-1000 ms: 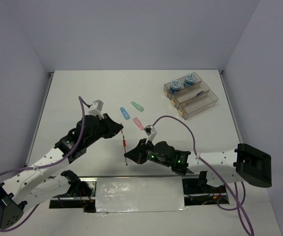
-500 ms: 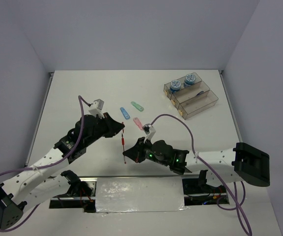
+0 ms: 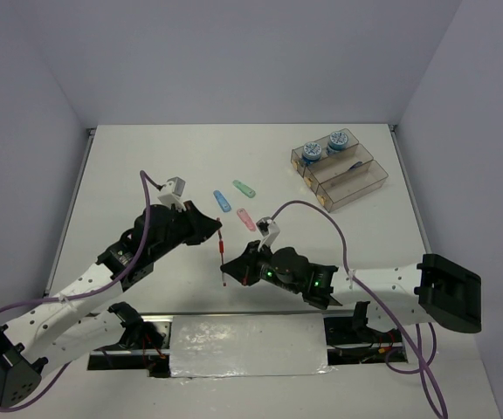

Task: Sort the stationery into containers
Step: Close the pen cap on the pen.

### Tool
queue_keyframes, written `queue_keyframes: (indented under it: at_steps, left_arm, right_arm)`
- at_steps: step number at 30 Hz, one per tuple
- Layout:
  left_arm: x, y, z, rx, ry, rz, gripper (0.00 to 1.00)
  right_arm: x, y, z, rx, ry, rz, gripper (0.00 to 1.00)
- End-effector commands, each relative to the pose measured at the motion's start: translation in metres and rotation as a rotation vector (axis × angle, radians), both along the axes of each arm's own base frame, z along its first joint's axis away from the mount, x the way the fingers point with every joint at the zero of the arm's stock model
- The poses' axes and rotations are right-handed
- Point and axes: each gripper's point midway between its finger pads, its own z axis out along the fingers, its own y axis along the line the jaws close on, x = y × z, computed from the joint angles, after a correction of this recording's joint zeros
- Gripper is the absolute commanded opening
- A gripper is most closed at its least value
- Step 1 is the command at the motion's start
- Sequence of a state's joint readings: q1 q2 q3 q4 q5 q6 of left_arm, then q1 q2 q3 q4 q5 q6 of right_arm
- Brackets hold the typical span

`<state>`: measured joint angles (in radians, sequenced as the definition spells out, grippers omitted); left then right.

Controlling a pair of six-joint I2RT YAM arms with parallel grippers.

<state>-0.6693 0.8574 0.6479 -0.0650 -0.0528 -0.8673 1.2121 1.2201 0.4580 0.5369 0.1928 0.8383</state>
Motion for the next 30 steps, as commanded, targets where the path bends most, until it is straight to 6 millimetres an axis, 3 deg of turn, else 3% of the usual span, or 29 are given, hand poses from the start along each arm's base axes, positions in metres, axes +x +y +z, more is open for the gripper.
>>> queue_keyframes:
  at_steps: [1, 11, 20, 30]
  left_arm:
    - [0.0, -0.007, 0.015, -0.042, -0.047, -0.024, 0.0]
    - [-0.001, -0.011, 0.019, -0.07, -0.06, -0.046, 0.0]
    - [-0.005, -0.018, 0.008, -0.067, -0.041, -0.088, 0.0]
    - [-0.014, -0.022, -0.002, -0.051, -0.036, -0.132, 0.0]
  right_arm:
    - [0.009, -0.001, 0.018, 0.033, -0.041, -0.031, 0.0]
    - [0.019, -0.002, 0.015, 0.028, -0.04, -0.044, 0.0]
    - [0.027, 0.0, 0.035, 0.019, -0.123, -0.047, 0.0]
    - [0.055, -0.021, 0.063, 0.086, -0.229, -0.097, 0.0]
